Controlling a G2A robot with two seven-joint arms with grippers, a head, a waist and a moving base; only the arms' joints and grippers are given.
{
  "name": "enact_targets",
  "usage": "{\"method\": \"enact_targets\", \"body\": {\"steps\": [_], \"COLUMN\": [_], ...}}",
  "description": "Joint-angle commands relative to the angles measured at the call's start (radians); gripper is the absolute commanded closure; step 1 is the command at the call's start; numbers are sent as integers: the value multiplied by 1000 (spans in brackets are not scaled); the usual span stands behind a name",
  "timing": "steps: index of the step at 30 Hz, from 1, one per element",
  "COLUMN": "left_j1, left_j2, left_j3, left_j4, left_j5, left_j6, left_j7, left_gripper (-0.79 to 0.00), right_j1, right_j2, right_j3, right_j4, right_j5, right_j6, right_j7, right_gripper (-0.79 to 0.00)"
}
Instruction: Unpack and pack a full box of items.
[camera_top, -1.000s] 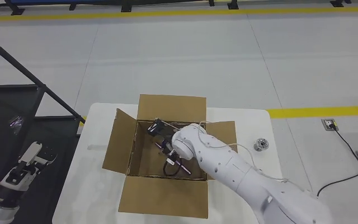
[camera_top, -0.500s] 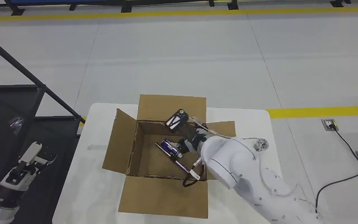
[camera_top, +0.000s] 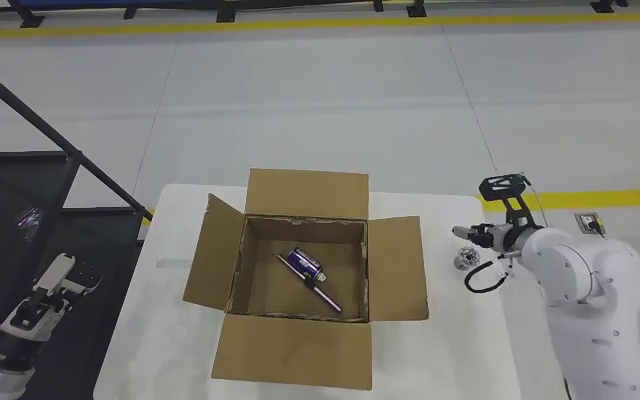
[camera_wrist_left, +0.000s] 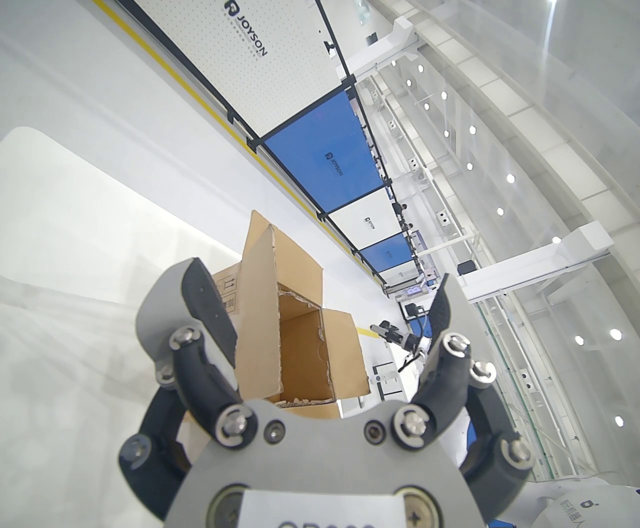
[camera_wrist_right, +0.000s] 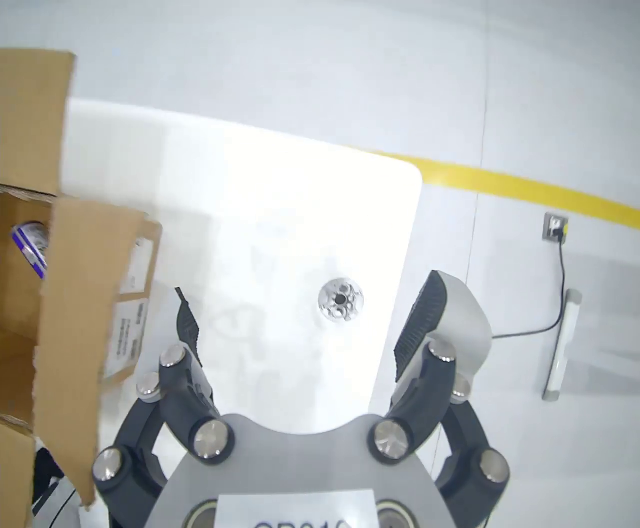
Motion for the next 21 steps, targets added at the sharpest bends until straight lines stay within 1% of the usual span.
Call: {"method": "enact_targets", "body": {"steps": [1,4,9,14,15,16,18,19,20,21], "left_j1": [0,0,0,0,0,0,0,0,0,0], "left_j2": [0,0,0,0,0,0,0,0,0,0], "left_j3": [0,0,0,0,0,0,0,0,0,0], "left_j4": [0,0,0,0,0,0,0,0,0,0], "left_j5": [0,0,0,0,0,0,0,0,0,0], "left_j6": [0,0,0,0,0,0,0,0,0,0], "left_j7": [0,0,0,0,0,0,0,0,0,0], "left_gripper": [-785,-785,-785,-785,-785,-785,-785,-785,-785,-785], "right_j1": [37,92,184,247,255,262,276,284,292,298], "right_j2": [0,-4,-16,-21,-22,-22,-24,-25,-26,-27], "right_j3": [-21,-69,-142,-172,-177,-182,-195,-201,-206,-212], "right_j4": [129,285,526,677,697,714,745,759,772,784], "right_j5": [1,16,14,53,55,58,62,64,65,64], "right_j6": [-19,-51,-54,-115,-120,-125,-133,-136,-137,-138], "right_j7": [13,2,-55,-97,-105,-108,-109,-107,-109,-110], "right_gripper": [-785,-785,-785,-785,-628,-388,-262,-169,-108,-74]}}
